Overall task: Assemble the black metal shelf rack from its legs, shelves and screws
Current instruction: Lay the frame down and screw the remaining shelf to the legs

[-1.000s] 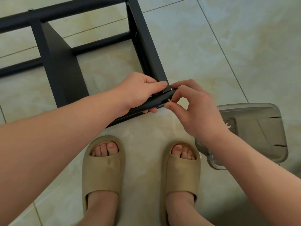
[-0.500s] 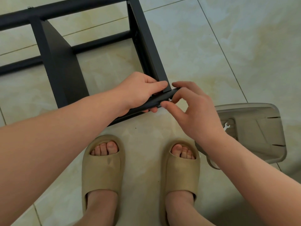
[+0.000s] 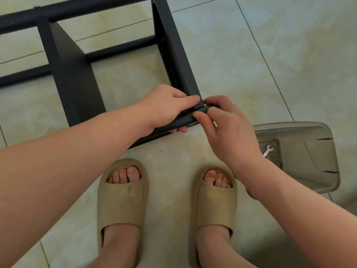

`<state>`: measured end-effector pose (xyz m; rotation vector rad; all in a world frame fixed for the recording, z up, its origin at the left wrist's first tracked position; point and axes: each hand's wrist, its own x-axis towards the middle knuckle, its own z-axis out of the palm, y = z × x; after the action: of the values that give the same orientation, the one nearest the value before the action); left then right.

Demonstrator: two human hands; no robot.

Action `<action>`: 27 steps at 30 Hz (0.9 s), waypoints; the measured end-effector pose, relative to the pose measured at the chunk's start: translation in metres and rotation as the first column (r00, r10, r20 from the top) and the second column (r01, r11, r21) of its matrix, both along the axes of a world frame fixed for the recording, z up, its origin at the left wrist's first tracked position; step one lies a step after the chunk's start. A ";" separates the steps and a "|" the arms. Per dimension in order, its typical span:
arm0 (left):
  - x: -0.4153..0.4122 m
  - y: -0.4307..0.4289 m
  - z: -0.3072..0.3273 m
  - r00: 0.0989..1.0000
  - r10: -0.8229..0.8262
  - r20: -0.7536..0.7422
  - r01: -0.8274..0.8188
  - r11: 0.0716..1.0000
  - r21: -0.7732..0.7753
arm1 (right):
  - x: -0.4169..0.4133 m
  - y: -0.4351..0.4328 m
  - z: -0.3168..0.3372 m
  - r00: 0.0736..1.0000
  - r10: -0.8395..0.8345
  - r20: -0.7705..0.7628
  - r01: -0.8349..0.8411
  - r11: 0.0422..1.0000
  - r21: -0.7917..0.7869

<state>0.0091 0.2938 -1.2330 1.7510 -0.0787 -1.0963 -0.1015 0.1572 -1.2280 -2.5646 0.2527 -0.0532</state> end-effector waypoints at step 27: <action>-0.001 0.002 0.002 0.999 0.024 -0.029 -0.024 0.999 -0.023 | -0.001 -0.003 0.002 0.996 0.051 0.074 -0.052 0.999 0.007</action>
<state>0.0080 0.2958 -1.2311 1.7105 -0.0523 -1.0987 -0.1028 0.1545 -1.2258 -2.5533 0.1581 -0.1274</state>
